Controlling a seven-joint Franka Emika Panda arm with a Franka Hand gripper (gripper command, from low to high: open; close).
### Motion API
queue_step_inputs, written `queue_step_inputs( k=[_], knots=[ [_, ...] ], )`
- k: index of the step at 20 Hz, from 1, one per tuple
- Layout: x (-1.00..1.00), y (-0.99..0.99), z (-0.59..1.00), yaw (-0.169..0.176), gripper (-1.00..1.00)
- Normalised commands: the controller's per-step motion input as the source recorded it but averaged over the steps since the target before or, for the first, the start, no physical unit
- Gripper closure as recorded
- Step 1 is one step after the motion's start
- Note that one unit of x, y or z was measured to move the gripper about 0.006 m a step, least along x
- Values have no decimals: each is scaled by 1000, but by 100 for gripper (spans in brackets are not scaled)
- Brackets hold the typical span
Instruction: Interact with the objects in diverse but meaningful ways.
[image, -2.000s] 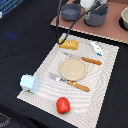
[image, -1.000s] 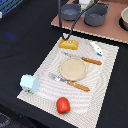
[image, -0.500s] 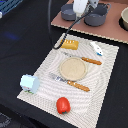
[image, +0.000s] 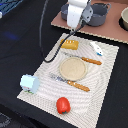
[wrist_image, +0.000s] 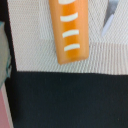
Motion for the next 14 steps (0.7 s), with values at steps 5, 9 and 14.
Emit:
queue_step_inputs(
  k=[5,9,14],
  knots=[
    [-213,-215,-547,21,-100],
    [-244,-196,-554,17,-100],
    [-338,-180,-585,19,-100]
  ],
)
